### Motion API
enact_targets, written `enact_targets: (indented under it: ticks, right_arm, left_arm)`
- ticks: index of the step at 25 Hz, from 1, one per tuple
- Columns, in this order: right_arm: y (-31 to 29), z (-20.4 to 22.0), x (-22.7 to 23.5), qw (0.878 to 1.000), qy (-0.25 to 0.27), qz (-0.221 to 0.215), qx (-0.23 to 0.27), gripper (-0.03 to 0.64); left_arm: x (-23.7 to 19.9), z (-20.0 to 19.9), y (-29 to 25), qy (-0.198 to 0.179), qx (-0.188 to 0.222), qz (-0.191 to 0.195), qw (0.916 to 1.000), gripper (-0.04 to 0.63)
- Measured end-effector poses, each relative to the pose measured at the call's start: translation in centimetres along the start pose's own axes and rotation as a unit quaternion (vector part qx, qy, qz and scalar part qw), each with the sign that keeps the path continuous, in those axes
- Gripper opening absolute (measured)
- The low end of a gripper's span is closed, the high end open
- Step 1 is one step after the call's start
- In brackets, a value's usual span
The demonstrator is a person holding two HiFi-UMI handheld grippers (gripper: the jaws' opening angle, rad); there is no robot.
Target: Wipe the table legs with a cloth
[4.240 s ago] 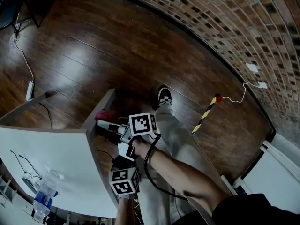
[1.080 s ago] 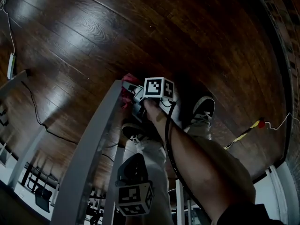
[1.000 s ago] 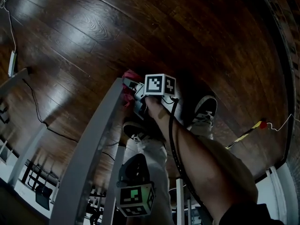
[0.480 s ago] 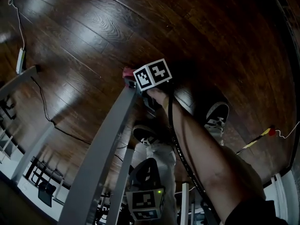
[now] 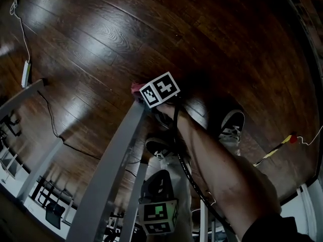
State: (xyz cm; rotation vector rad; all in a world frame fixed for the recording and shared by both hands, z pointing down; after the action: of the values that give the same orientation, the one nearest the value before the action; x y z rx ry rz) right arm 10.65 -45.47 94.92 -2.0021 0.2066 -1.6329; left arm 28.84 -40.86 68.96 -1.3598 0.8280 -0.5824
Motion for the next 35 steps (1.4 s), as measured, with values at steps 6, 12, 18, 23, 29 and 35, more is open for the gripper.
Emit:
enact_targets:
  ticks: [6,12,18,23,29,35]
  right_arm:
    - [3.3,1.0,-4.1,0.999,-0.023,-0.024,0.012,0.086]
    - [6.6,1.8,-9.9,0.999,-0.020,-0.032,-0.005,0.086]
    - [10.1,2.4,-15.6,0.999,-0.020,-0.032,-0.012,0.087]
    - [12.9,3.4,-20.1,0.999,-0.030,-0.034,-0.008,0.087]
    - [16.6,3.5,-25.1,0.999,-0.032,-0.027,0.005,0.087]
    - [18.6,4.1,-29.6,0.999,-0.028,-0.024,0.012,0.087]
  left_arm:
    - [1.5,-0.8,2.2,-0.005,0.011,0.016,0.9998,0.002]
    - [2.3,-1.2,5.4,-0.008,0.014,0.020,0.9997,0.002]
    - [2.6,-1.3,8.3,-0.004,0.015,0.027,0.9995,0.002]
    - [3.3,-0.8,10.8,-0.003,0.007,0.035,0.9994,0.002]
    - [3.7,-0.9,13.4,-0.032,0.013,0.042,0.9985,0.002]
    - [3.5,0.1,16.0,-0.057,0.002,0.040,0.9976,0.002]
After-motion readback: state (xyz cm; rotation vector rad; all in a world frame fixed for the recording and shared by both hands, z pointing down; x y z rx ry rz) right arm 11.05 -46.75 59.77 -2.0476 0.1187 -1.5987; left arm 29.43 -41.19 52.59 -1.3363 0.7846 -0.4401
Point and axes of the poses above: the fingertips, and each gripper's own axes: y backward along the fingers, x to its right, z out of its underside, the point moved 7 cm from there along y, backward along the fingers, and after that the axes turned 9 degrees about -y, right-handed, at the moved point
